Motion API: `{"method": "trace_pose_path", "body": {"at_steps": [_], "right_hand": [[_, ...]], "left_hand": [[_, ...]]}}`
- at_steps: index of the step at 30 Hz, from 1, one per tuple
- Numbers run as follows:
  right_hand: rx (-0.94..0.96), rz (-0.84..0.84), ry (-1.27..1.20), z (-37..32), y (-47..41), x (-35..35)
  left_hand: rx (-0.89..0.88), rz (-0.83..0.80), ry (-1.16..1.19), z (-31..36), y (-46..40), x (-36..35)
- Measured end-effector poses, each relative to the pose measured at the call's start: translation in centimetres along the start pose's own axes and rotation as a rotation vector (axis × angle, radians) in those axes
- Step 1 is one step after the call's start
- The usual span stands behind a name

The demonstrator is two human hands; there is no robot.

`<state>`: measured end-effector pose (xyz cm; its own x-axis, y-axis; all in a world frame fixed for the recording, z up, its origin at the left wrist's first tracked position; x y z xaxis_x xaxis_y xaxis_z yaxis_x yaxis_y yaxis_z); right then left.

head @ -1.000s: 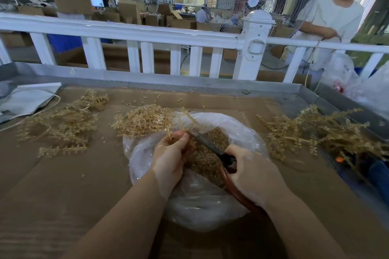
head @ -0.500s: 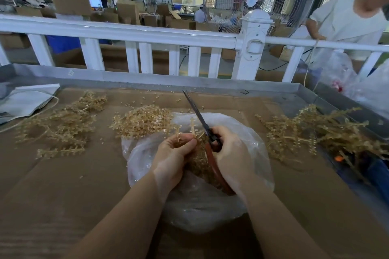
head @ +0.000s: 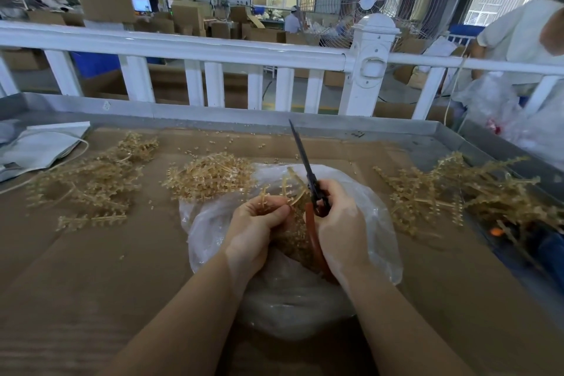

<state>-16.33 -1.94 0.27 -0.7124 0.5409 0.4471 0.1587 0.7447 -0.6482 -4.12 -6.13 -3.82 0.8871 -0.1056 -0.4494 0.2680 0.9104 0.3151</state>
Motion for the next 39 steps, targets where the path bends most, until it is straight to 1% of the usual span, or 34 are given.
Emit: {"method": "trace_pose_path", "body": {"at_steps": [1,5,6,10,12,16,19,22,25,29,31,34,39], "right_hand": [[-0.005,-0.002,0.001,0.1,-0.1,0.2],[-0.008,-0.098,0.005,0.2,-0.1,-0.1],[0.004,-0.083,0.009,0.1,0.0,-0.1],[0.073,0.077,0.014,-0.7,0.0,0.8],[0.089,0.117,-0.006,-1.2,-0.4,1.2],[0.065,0.103,-0.040,-1.4,-1.1,1.3],[0.056,0.084,-0.067,-1.2,-1.3,1.1],[-0.004,0.017,-0.112,-0.5,-1.6,0.6],[-0.059,-0.123,-0.151,0.0,-1.8,-0.2],[-0.032,-0.240,-0.140,0.0,-1.7,-0.5],[-0.011,-0.269,-0.169,-0.2,-1.7,-0.5],[-0.016,-0.243,-0.197,-0.2,-1.4,-0.3],[0.038,-0.144,-0.047,-0.5,-0.4,0.5]], "left_hand": [[0.011,-0.001,0.028,0.0,0.0,0.1],[0.032,-0.020,0.062,0.0,0.1,0.1],[0.031,-0.023,0.061,0.0,0.1,0.1],[0.009,-0.024,0.049,0.0,0.2,-0.1],[0.003,-0.037,0.059,0.0,0.2,-0.1],[-0.002,-0.075,0.043,-0.1,0.1,-0.1],[0.003,-0.110,0.075,-0.2,0.0,-0.1],[0.016,-0.176,0.075,-0.3,0.0,-0.2],[0.006,-0.220,0.074,-0.2,0.2,-0.3],[0.005,-0.248,0.089,-0.1,0.3,-0.6],[0.008,-0.213,0.115,-0.1,0.0,-0.4],[0.018,-0.167,0.154,-0.2,-0.1,-0.1],[0.054,-0.087,0.218,-0.3,-0.7,0.6]]}}
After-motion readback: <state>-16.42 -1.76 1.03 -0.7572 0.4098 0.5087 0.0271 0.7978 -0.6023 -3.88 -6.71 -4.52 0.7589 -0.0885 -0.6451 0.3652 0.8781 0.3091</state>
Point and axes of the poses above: each hand's wrist, its own y-axis away from the middle knuckle, its own x-axis out of the back of the hand, z = x × y, the point moved 5 cm from there along -y, towards the middle knuckle, and after that the axes turned 11 degrees about x, right-handed, at the moved point
